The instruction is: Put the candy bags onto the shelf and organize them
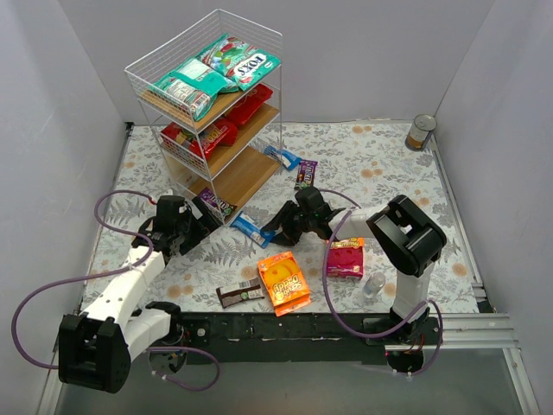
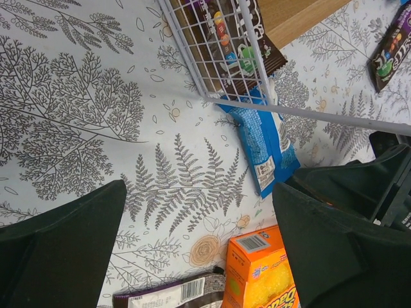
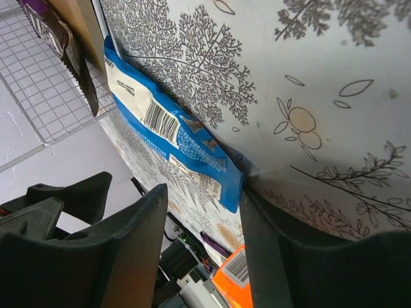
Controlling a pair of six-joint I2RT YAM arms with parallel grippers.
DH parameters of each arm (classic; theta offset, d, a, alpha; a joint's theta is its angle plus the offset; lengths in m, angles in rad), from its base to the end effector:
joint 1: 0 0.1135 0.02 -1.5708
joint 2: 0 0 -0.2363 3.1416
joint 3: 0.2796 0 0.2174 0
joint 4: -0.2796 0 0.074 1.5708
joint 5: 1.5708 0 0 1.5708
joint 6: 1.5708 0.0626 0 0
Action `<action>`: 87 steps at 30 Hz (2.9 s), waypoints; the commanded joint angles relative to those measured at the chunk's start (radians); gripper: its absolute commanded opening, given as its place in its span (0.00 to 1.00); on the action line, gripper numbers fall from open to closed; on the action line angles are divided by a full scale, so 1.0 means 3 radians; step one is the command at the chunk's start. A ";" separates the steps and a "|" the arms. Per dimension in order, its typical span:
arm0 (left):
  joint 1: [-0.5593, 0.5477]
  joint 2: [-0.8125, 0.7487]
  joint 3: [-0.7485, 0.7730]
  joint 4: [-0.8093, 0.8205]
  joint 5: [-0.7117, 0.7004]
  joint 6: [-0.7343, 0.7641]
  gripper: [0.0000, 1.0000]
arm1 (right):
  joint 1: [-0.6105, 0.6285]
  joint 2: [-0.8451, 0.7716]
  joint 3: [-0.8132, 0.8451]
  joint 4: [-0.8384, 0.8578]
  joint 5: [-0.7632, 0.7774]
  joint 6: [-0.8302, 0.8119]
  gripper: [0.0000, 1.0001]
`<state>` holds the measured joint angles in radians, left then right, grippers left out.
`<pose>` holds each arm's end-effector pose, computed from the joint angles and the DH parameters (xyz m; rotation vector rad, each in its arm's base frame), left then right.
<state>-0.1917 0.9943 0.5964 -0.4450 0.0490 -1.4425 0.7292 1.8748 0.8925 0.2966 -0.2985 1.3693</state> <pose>0.1937 -0.0407 0.1840 -1.4877 2.1013 -0.7582 0.2564 0.2537 0.1137 0.6545 2.5750 1.2875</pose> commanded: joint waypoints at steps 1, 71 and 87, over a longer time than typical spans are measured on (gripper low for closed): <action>0.0015 0.0050 0.0169 -0.0056 -0.0005 0.0125 0.98 | 0.0024 0.0204 0.0042 -0.0181 0.0146 -0.0121 0.56; 0.0015 -0.0144 0.0901 -0.0807 -0.1329 0.0125 0.98 | -0.0324 0.1272 0.1918 0.0777 -0.0452 -0.0576 0.01; 0.0015 -0.0241 0.0804 -0.0777 -0.1263 0.0109 0.98 | -0.0252 0.1625 0.2353 0.0049 -0.0462 -0.0607 0.01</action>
<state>-0.1917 0.9424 0.8333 -0.6758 -0.3180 -1.4128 0.6384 2.3379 1.5520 0.3500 -0.4229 1.1954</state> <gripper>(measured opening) 0.981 0.022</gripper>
